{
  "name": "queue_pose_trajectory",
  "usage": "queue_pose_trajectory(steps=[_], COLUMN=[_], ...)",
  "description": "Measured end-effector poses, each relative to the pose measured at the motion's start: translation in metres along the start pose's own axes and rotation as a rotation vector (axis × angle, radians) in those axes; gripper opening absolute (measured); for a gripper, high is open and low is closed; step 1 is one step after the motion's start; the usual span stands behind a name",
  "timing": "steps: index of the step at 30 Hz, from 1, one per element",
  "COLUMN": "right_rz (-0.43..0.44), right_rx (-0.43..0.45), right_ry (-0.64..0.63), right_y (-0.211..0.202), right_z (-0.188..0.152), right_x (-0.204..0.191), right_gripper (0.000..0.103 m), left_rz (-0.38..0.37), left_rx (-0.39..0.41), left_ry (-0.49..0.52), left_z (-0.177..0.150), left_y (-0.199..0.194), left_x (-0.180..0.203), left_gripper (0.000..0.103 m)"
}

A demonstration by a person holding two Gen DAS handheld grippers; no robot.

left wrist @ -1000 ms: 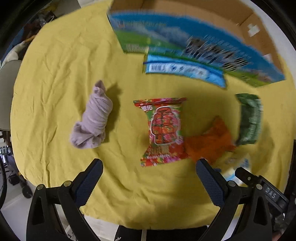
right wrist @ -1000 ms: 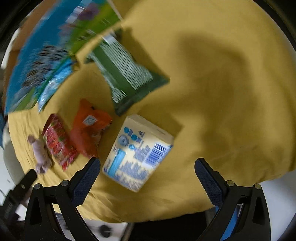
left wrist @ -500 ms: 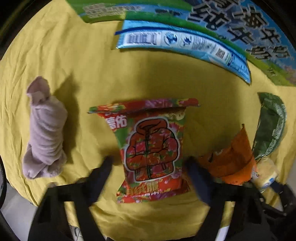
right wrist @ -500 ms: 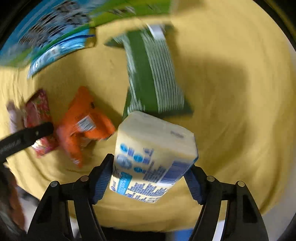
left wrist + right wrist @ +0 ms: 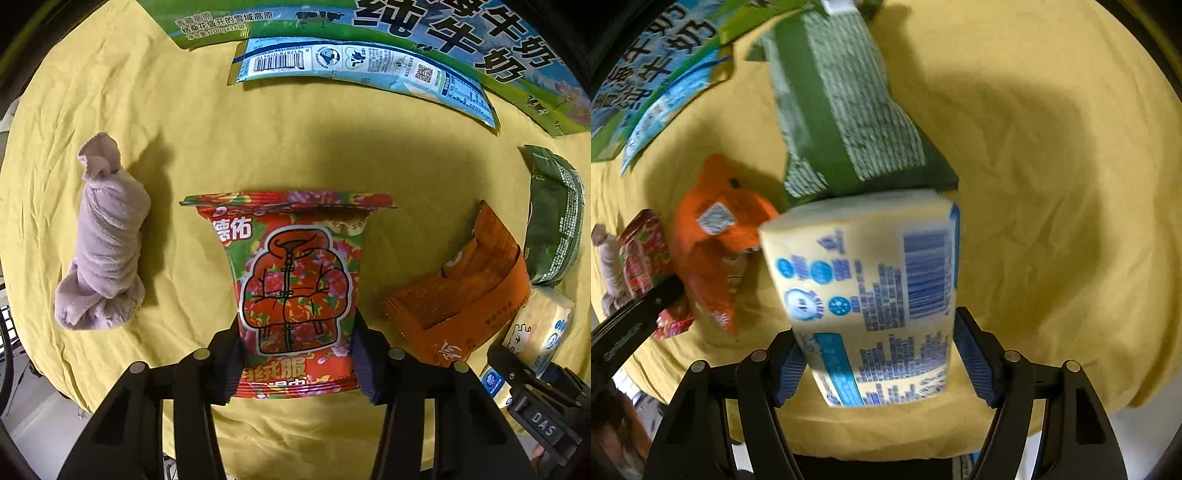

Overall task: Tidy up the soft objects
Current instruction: 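Grasp the red-and-green snack bag with the left gripper while the right grasps the milk carton, then carry both items into the box and open both grippers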

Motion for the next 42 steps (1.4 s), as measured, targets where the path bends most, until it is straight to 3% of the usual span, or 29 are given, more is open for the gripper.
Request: queue_pose_trajectory(steps=[6, 12, 19, 27, 32, 35, 42], right_rz=[-0.048, -0.037, 0.018, 0.101, 0.157, 0.192, 0.199], right_rx=[0.054, 0.066, 0.111, 0.212, 0.283, 0.322, 0.419], right_ry=[-0.03, -0.074, -0.133, -0.193, -0.214, -0.219, -0.241], right_y=[0.01, 0.003, -0.026, -0.092, -0.138, -0.182, -0.23], right_z=[-0.009, -0.022, -0.047, -0.056, -0.05, -0.027, 0.014], right_x=[-0.012, -0.016, -0.024, -0.039, -0.041, -0.044, -0.062], right_gripper=[0.067, 0.065, 0.065, 0.065, 0.065, 0.065, 0.065], left_rz=[0.006, 0.015, -0.034, -0.133, -0.185, -0.209, -0.204], left_rx=[0.016, 0.055, 0.139, 0.256, 0.34, 0.382, 0.447], left_ry=[-0.015, -0.012, 0.013, 0.061, 0.087, 0.09, 0.089], left_z=[-0.001, -0.011, -0.032, -0.037, -0.018, 0.001, 0.069], left_y=[-0.004, -0.021, -0.076, -0.16, -0.208, -0.233, -0.253], left_x=[0.004, 0.004, 0.017, 0.047, 0.06, 0.064, 0.067], left_gripper=[0.046, 0.044, 0.044, 0.044, 0.044, 0.044, 0.044])
Point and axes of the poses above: each gripper's, at about its wrist camera, not at the fingertips, and y roughly the way its jaws point, x to its right, z to its top, the point moved 9 cm from there along y, roughly the way its jaws point, and after that the axes turned 3 degrees about x, right-handed, at the moved point
